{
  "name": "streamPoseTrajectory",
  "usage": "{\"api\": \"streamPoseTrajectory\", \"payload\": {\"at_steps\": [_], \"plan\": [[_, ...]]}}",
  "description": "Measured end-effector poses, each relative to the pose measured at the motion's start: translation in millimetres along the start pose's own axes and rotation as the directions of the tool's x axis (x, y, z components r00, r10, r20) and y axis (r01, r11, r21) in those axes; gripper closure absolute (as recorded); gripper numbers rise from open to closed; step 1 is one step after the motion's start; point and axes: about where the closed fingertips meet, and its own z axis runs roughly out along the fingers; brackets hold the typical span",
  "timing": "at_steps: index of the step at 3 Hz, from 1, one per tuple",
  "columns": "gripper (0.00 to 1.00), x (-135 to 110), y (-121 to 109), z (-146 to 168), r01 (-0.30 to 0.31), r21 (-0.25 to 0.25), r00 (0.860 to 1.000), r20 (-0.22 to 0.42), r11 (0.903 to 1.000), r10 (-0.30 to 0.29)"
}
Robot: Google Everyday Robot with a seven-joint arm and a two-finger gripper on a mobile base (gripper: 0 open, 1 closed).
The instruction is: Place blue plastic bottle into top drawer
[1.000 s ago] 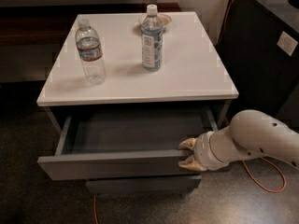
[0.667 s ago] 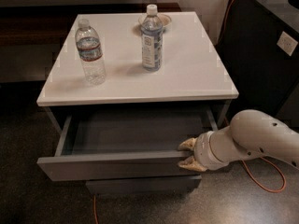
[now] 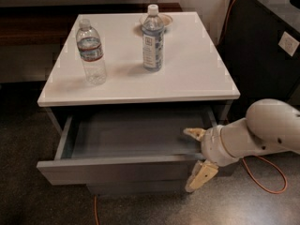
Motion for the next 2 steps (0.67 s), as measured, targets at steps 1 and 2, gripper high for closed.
{"api": "streamPoseTrajectory", "payload": {"at_steps": [1,2], "plan": [[0.00,-19.6,-3.4,-31.6,0.000,-0.020,0.998,0.067,0.9998,0.001],[0.03,-22.7,-25.0,-46.7,-0.024,-0.048,0.992,0.121,0.9986,0.030]]}}
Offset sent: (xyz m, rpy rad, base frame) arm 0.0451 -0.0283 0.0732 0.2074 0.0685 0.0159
